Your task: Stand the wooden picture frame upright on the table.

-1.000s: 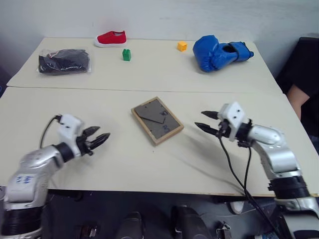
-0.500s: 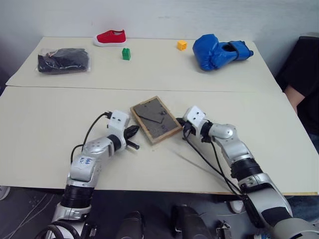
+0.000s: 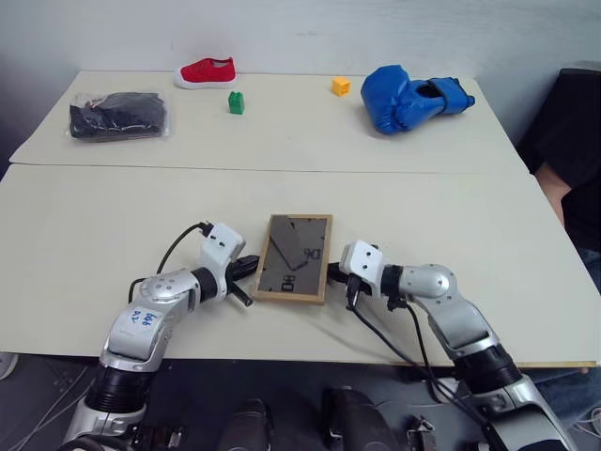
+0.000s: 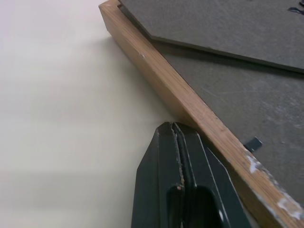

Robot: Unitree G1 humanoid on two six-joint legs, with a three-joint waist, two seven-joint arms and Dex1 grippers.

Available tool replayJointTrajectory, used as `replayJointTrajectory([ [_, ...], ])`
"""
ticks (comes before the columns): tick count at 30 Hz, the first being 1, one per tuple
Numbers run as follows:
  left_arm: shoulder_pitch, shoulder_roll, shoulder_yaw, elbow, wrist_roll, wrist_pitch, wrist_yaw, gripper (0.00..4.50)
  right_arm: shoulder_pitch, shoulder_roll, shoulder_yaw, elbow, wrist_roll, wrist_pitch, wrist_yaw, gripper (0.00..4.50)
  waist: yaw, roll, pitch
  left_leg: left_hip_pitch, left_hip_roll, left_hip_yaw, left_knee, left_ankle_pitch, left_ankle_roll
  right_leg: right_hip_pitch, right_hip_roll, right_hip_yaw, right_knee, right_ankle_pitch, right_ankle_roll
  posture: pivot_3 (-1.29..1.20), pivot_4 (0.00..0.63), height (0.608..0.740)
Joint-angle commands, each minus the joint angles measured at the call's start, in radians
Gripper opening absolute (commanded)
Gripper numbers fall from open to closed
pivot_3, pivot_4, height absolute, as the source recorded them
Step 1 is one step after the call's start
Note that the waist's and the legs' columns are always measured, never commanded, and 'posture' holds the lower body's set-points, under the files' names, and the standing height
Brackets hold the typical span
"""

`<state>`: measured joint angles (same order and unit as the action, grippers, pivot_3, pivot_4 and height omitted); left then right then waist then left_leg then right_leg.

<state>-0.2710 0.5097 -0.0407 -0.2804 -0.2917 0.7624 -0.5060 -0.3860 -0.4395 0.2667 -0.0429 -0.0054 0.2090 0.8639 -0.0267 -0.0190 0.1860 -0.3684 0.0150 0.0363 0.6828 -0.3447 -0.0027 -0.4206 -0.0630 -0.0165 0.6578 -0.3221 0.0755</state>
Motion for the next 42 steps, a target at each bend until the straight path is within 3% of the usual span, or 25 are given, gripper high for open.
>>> replayJointTrajectory([
  [1, 0.027, 0.029, 0.020, -0.011, -0.003, 0.024, -0.013, 0.03, 0.045, -0.056, -0.030, -0.058, -0.002, 0.020, -0.006, 0.00, 0.000, 0.000, 0.000, 0.000, 0.000, 0.000, 0.000, 0.000, 0.000, 0.000, 0.000, 0.000, 0.000, 0.000, 0.000, 0.00, 0.150, 0.740],
  [4, 0.027, 0.086, 0.069, 0.002, -0.037, 0.067, -0.059, 0.03, 0.078, -0.147, -0.057, -0.056, -0.021, 0.002, 0.008, 0.00, 0.000, 0.000, 0.000, 0.000, 0.000, 0.000, 0.000, 0.000, 0.001, 0.000, 0.000, 0.000, -0.001, 0.000, 0.000, 0.00, 0.150, 0.740],
  [7, 0.006, 0.112, 0.139, 0.020, -0.115, 0.181, -0.083, 0.62, 0.099, -0.200, -0.088, -0.083, 0.002, 0.016, 0.015, 0.00, 0.001, 0.000, 0.000, 0.001, 0.000, 0.000, 0.000, 0.000, 0.001, 0.001, 0.000, 0.000, -0.001, 0.000, 0.000, 0.00, 0.150, 0.740],
  [14, -0.162, 0.249, 0.241, 0.177, -0.422, 0.724, -0.277, 2.56, 0.144, -0.240, -0.096, -0.264, 0.068, 0.105, 0.049, 0.00, -0.002, 0.000, 0.000, 0.002, 0.000, -0.001, -0.001, -0.001, 0.001, 0.003, 0.000, -0.001, -0.001, 0.000, 0.000, 0.00, 0.150, 0.740],
  [20, -0.327, 0.216, 0.196, 0.427, -0.494, 0.852, -0.235, 4.45, 0.126, -0.192, -0.029, -0.295, 0.041, 0.163, 0.019, 0.00, 0.001, -0.001, 0.000, 0.001, -0.001, -0.002, 0.000, -0.001, 0.001, 0.002, 0.000, -0.001, -0.001, 0.000, 0.000, 0.00, 0.150, 0.740],
  [28, -0.407, 0.160, 0.048, 0.459, -0.558, 0.852, -0.138, 4.48, 0.065, -0.155, 0.029, -0.275, 0.011, 0.197, 0.001, 0.00, 0.023, -0.001, 0.000, 0.001, -0.002, -0.002, 0.001, 0.000, 0.002, 0.002, -0.001, -0.001, -0.001, 0.000, 0.000, 0.00, 0.150, 0.740],
  [42, -0.434, 0.053, 0.051, 0.599, -0.931, 0.852, 0.171, 4.48, 0.029, -0.118, 0.090, -0.268, -0.031, 0.214, -0.017, 0.00, 0.024, -0.001, -0.001, 0.001, -0.003, -0.003, 0.002, -0.001, 0.002, 0.002, -0.002, -0.001, -0.001, 0.000, 0.000, 0.00, 0.150, 0.740],
])
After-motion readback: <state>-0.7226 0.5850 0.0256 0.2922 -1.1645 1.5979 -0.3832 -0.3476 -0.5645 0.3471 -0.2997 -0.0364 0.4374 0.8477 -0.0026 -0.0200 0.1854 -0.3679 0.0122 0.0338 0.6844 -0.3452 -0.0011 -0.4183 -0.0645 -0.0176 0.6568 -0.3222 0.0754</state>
